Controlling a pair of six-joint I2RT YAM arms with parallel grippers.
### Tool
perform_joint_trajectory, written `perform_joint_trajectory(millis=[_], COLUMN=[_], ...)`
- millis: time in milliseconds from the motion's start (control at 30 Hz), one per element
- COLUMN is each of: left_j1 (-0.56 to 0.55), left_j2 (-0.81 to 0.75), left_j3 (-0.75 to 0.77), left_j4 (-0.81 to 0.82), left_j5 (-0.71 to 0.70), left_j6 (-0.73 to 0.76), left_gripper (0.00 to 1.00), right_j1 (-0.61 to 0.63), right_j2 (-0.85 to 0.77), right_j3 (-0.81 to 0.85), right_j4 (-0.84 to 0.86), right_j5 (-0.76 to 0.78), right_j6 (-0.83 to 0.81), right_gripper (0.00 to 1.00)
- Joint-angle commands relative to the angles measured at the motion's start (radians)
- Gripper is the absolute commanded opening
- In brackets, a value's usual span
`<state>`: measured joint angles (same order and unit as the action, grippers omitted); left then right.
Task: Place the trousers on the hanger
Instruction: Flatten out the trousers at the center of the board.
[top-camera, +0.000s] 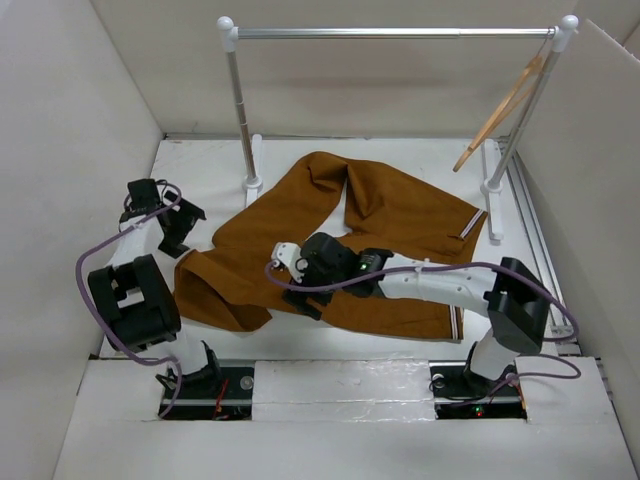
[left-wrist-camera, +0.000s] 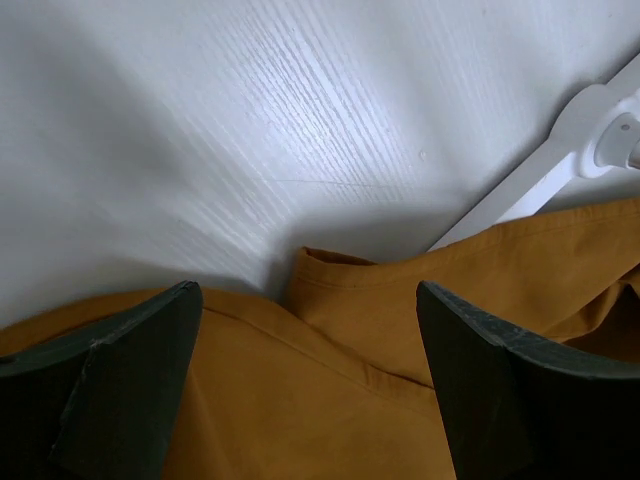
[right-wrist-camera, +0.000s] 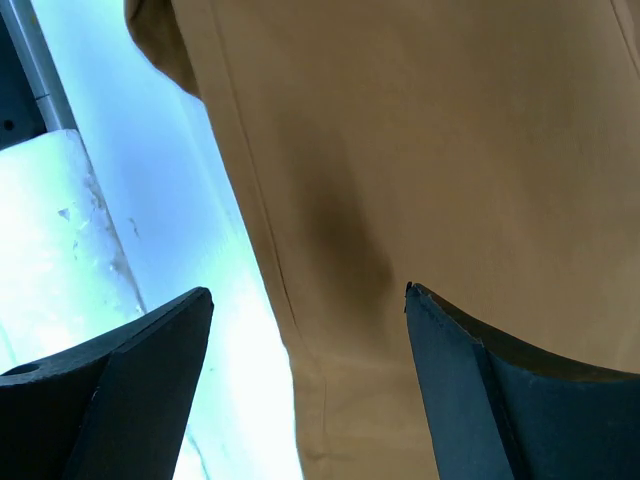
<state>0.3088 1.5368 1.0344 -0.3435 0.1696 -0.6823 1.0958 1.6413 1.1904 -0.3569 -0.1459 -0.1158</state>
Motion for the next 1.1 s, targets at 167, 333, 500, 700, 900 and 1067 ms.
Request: perform_joint_trajectory(millis=[167, 333, 500, 700, 900, 1067], left_j1=[-0.016, -0.045, -0.045, -0.045, -0.045, -0.045], left_j2=[0.094, 0.157, 0.181, 0.203, 0.082, -0.073], left_j3=[-0.019, -0.068, -0.109, -0.083, 0.056, 0.196], left_j4=[0.075, 0.153, 0.205, 0.238, 0.132, 0.018], left_j5=[0.148, 0.209, 0.22, 0.232, 0.113, 0.018], left_j6=[-0.045, -0.066, -0.074, -0.071, -0.008, 0.035], left_gripper=[0.85, 0.83, 0.71, 0.0, 0.0, 0.0], right_j1=[0.078, 0.078, 0.078, 0.099, 0.145, 0.145], right_j2=[0.132, 0.207, 0.236, 0.151, -0.007, -0.074], right_j3=[0.166, 0.227, 0.198, -0.005, -0.211, -0.296], right_j4=[-0.134, -0.12, -0.053, 0.018, 0.018, 0.015], right_j5=[0.057, 0.273, 0.367, 0.293, 0.172, 0.215], right_j6=[-0.125, -0.111, -0.055, -0.035, -0.029, 0.028], right_gripper=[0.85, 0.81, 0.37, 0.0, 0.0, 0.0])
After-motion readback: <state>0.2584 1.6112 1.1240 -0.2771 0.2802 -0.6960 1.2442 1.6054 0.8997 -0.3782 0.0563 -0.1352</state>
